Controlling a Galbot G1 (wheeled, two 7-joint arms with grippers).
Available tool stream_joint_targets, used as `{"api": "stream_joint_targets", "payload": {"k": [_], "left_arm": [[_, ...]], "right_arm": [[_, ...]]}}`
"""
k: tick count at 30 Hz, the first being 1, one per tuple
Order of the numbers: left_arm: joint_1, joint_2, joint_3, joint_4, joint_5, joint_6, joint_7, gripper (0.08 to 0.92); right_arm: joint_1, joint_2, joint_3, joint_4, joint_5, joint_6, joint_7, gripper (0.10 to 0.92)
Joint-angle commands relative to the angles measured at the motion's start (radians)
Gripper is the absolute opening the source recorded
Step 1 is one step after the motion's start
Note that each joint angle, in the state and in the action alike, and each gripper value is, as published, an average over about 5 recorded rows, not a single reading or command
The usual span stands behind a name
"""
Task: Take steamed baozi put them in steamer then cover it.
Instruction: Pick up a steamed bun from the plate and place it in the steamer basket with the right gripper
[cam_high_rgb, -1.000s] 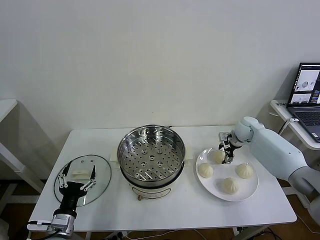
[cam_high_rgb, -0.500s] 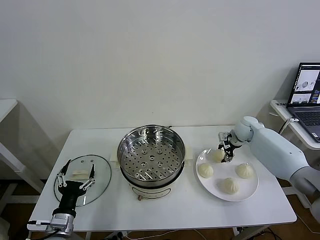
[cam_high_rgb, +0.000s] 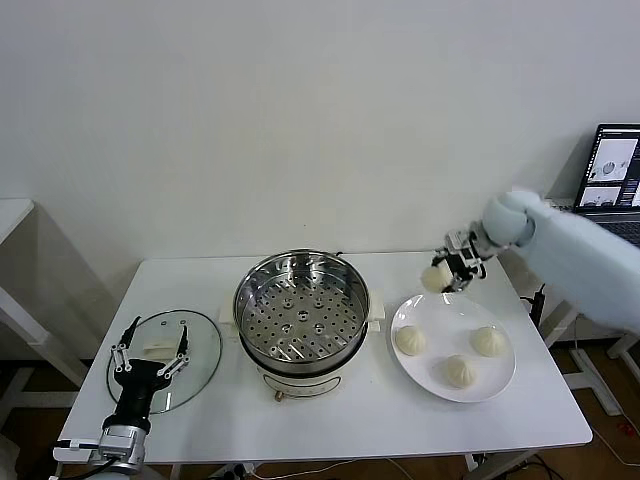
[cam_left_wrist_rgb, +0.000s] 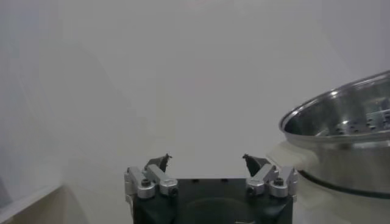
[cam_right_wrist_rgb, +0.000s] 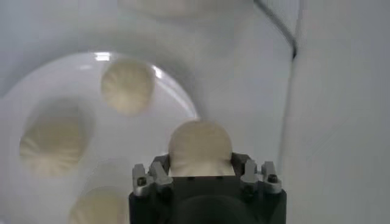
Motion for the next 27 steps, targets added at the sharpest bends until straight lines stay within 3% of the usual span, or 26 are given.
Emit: {"api": "stream_joint_targets", "payload": {"k": [1, 6, 14, 27], "left_arm": [[-0.003, 0.007, -0.006, -0.005, -0.003, 0.003, 0.003, 0.823], [-0.007, 0.012, -0.011, -0.012, -0.006, 0.007, 0.005, 0.823], [-0.016, 0.023, -0.023, 0.009, -0.018, 0.011, 0.009, 0.823], [-0.032, 0.033, -0.041, 0.037, -0.026, 0.011, 0.014, 0.823]], "right_arm": [[0.362, 0.094, -0.260, 0.141, 0.104, 0.246, -0.064, 0.678], [0.399, 0.264, -0.300, 0.055, 0.055, 0.465, -0.069, 0.672], [0.365, 0.504, -0.298, -0.070, -0.034, 0.626, -0.022, 0.663], [0.181, 0.589, -0.267, -0.173, -0.149, 0.704, 0.028, 0.662]]}}
